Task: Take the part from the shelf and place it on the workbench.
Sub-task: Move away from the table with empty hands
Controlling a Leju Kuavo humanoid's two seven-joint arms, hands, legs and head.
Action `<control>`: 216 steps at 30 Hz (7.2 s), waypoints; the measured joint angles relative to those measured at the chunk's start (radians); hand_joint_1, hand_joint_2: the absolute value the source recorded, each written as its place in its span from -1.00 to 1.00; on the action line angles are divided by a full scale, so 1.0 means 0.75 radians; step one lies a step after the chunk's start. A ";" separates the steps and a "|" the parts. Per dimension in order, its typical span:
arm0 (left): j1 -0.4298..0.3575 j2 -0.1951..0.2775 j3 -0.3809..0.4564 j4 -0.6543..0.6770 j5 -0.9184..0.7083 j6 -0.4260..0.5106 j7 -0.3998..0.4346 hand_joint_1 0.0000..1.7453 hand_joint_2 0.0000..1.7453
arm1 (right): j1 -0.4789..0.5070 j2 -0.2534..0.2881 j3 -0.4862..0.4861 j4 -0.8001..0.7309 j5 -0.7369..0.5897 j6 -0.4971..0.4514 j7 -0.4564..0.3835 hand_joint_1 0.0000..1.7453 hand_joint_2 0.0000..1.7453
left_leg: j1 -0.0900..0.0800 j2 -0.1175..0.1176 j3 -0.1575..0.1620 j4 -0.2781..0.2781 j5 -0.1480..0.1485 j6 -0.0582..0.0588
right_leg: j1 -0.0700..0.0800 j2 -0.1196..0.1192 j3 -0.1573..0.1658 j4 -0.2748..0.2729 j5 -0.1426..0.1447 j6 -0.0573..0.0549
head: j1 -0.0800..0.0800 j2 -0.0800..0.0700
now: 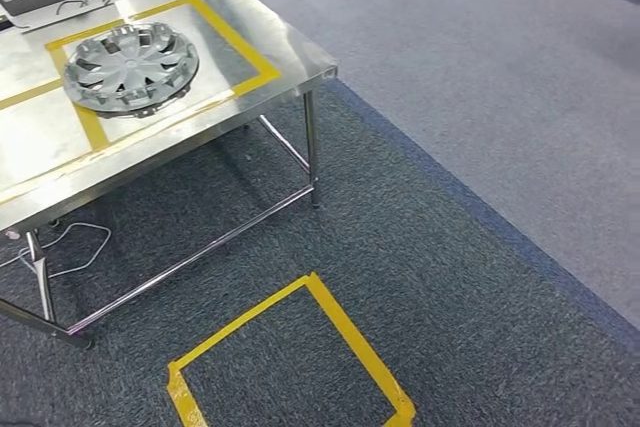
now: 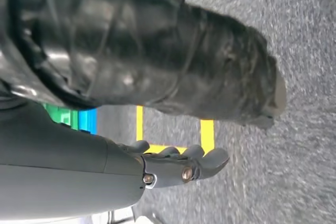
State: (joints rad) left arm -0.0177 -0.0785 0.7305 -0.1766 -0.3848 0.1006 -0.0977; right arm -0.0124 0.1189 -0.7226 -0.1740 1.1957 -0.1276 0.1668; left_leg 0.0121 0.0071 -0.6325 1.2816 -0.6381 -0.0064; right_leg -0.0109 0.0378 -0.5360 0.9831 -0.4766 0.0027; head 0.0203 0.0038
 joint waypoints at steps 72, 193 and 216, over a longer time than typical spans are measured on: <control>-0.001 0.024 -0.124 0.001 -0.337 -0.078 0.194 -1.00 -1.00 | 0.008 -0.007 -0.049 0.003 -0.063 0.155 -0.020 -1.00 -1.00 | 0.007 -0.040 0.143 -0.370 0.177 0.049 | 0.009 0.063 -0.104 0.130 -0.052 0.047 | 0.021 0.000; -0.020 0.010 0.042 0.001 -0.290 -0.044 0.288 -1.00 -1.00 | 0.004 0.007 0.070 0.008 0.146 0.110 -0.032 -1.00 -1.00 | -0.004 -0.086 0.139 -0.401 0.215 0.037 | 0.009 0.130 -0.048 0.025 0.005 0.011 | -0.023 0.000; -0.013 0.006 0.052 0.001 -0.301 -0.053 0.308 -1.00 -1.00 | -0.002 0.003 0.077 0.008 0.167 0.111 -0.009 -1.00 -1.00 | 0.007 0.003 0.016 -0.061 0.053 -0.019 | 0.003 -0.045 -0.006 0.024 -0.019 -0.018 | -0.028 0.000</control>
State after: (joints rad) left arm -0.0272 -0.0741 0.7698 -0.1759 -0.6109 0.0612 0.1336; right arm -0.0136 0.1209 -0.6650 -0.1682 1.3209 -0.0441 0.1602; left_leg 0.0172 0.0093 -0.6206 1.2360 -0.5983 -0.0211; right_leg -0.0086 0.0039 -0.5406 1.0008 -0.4910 -0.0107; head -0.0006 0.0038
